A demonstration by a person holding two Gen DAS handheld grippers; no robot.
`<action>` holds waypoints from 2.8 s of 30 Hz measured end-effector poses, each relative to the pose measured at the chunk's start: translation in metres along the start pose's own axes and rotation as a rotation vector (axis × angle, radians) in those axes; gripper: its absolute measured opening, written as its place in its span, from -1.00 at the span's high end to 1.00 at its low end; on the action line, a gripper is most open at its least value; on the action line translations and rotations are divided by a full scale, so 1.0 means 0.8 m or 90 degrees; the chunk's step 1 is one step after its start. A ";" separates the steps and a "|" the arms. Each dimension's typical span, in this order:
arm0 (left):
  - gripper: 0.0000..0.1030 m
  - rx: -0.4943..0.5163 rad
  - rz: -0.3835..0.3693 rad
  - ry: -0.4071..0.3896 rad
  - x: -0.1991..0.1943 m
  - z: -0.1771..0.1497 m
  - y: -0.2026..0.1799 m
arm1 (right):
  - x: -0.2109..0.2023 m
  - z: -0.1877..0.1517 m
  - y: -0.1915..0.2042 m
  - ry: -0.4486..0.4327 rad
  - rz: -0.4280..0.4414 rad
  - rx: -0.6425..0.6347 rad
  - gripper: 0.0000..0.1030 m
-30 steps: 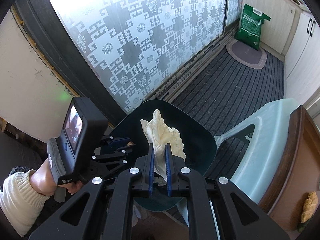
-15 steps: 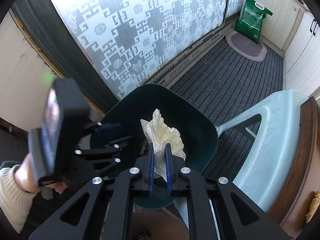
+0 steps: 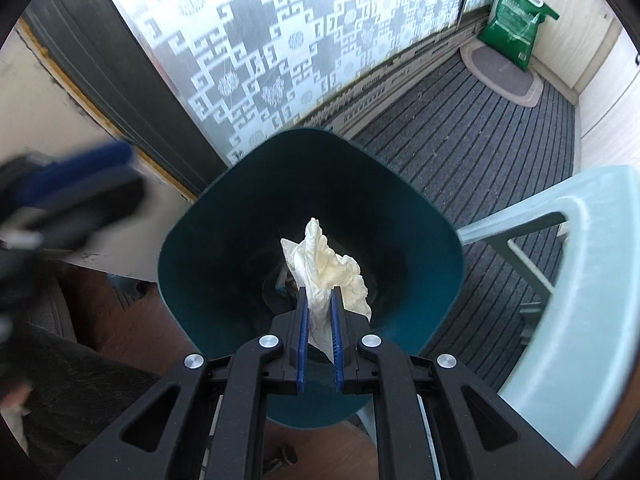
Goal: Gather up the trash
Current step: 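Carry the walnut shell and white plastic into the green bin and open both grippers, then move both grippers back over the wooden tray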
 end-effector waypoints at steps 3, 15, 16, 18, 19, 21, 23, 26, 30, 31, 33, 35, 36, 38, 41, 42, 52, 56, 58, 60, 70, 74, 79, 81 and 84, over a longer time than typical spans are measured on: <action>0.49 0.005 -0.007 -0.029 -0.018 0.016 -0.012 | 0.019 -0.006 0.006 0.018 -0.001 -0.007 0.81; 0.48 -0.002 -0.040 -0.123 -0.094 0.056 -0.020 | 0.078 -0.032 0.016 0.074 -0.016 -0.024 0.77; 0.49 -0.004 -0.043 -0.129 -0.099 0.058 -0.021 | 0.080 -0.033 0.016 0.076 -0.018 -0.024 0.77; 0.49 -0.004 -0.047 -0.138 -0.109 0.064 -0.023 | 0.085 -0.035 0.015 0.080 -0.019 -0.020 0.75; 0.49 -0.002 -0.047 -0.144 -0.114 0.066 -0.023 | 0.087 -0.037 0.016 0.082 -0.019 -0.018 0.70; 0.49 0.002 -0.047 -0.157 -0.125 0.071 -0.027 | 0.089 -0.040 0.016 0.088 -0.022 -0.017 0.61; 0.49 -0.002 -0.052 -0.166 -0.133 0.076 -0.029 | 0.088 -0.041 0.017 0.089 -0.020 -0.016 0.51; 0.49 -0.003 -0.057 -0.176 -0.139 0.082 -0.033 | 0.082 -0.038 0.017 0.081 -0.017 -0.017 0.46; 0.49 -0.004 -0.059 -0.183 -0.143 0.085 -0.035 | 0.062 -0.027 0.024 0.052 -0.011 -0.024 0.46; 0.49 -0.005 -0.060 -0.185 -0.144 0.086 -0.035 | 0.053 -0.022 0.027 0.040 -0.011 -0.029 0.46; 0.49 -0.006 -0.061 -0.190 -0.147 0.090 -0.036 | 0.034 -0.010 0.032 0.015 -0.007 -0.036 0.46; 0.49 -0.007 -0.062 -0.196 -0.152 0.093 -0.037 | 0.007 0.004 0.035 -0.019 -0.005 -0.040 0.46; 0.49 -0.008 -0.064 -0.200 -0.155 0.094 -0.038 | -0.003 0.011 0.035 -0.031 -0.003 -0.041 0.46; 0.43 -0.011 -0.065 -0.210 -0.162 0.099 -0.041 | -0.029 0.022 0.036 -0.063 0.005 -0.039 0.46; 0.38 -0.014 -0.071 -0.220 -0.169 0.106 -0.047 | -0.067 0.036 0.034 -0.107 0.006 -0.039 0.46; 0.35 -0.014 -0.075 -0.223 -0.171 0.108 -0.051 | -0.082 0.039 0.031 -0.123 0.006 -0.036 0.46; 0.11 0.003 -0.120 -0.228 -0.163 0.123 -0.110 | -0.186 0.030 -0.037 -0.217 -0.051 0.003 0.37; 0.01 0.016 -0.140 -0.224 -0.154 0.125 -0.142 | -0.218 0.011 -0.079 -0.248 -0.070 0.027 0.23; -0.04 0.018 -0.157 -0.220 -0.150 0.127 -0.160 | -0.234 0.000 -0.101 -0.264 -0.081 0.044 0.17; -0.11 0.017 -0.179 -0.210 -0.143 0.129 -0.177 | -0.247 -0.010 -0.121 -0.273 -0.088 0.061 0.16; -0.31 0.028 -0.192 -0.142 -0.073 0.131 -0.231 | -0.302 -0.068 -0.204 -0.304 -0.128 0.124 0.02; -0.37 0.055 -0.179 -0.109 -0.037 0.124 -0.252 | -0.305 -0.089 -0.225 -0.299 -0.134 0.136 -0.01; -0.52 0.104 -0.188 -0.088 -0.011 0.125 -0.284 | -0.297 -0.112 -0.238 -0.285 -0.131 0.129 -0.15; -0.56 0.122 -0.184 -0.083 0.000 0.129 -0.295 | -0.291 -0.119 -0.241 -0.280 -0.127 0.127 -0.15; -0.61 0.124 -0.196 -0.074 0.018 0.133 -0.306 | -0.285 -0.126 -0.245 -0.281 -0.115 0.123 -0.16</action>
Point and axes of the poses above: each gripper's, at about its wrist camera, not at the fingertips, and x roughly the way its jaws point, y to its left, z to its top, the point moved 6 cm from there along x, roughly the way its jaws point, and after that the axes turned 11 degrees about -y, right-handed, at the moved point
